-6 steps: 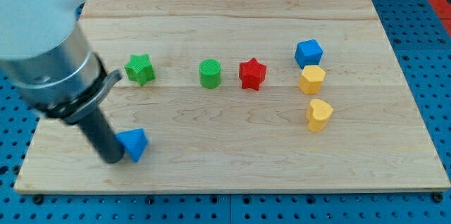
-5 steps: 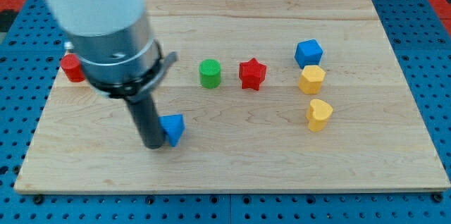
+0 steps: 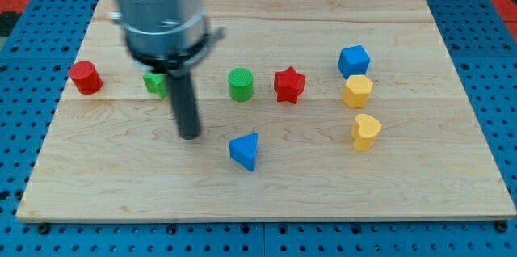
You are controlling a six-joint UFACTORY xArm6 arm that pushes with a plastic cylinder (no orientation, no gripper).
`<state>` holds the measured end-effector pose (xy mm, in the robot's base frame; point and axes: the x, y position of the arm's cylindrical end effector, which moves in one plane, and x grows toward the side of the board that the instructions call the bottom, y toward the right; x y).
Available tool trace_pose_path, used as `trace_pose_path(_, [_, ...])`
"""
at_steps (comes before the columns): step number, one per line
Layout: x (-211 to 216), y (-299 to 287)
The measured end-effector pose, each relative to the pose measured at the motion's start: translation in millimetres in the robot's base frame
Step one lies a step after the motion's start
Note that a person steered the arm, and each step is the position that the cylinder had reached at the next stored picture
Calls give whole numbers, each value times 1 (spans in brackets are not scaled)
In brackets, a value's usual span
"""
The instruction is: Move blue triangle closer to the yellow heart
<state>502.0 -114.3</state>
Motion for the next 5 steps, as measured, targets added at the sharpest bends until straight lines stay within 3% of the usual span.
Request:
trace_pose_path(1, [27,30])
trace_pose_path(2, [27,135])
trace_pose_path(3, [36,165])
trace_pose_path(4, [40,120])
trace_pose_path(5, [39,155])
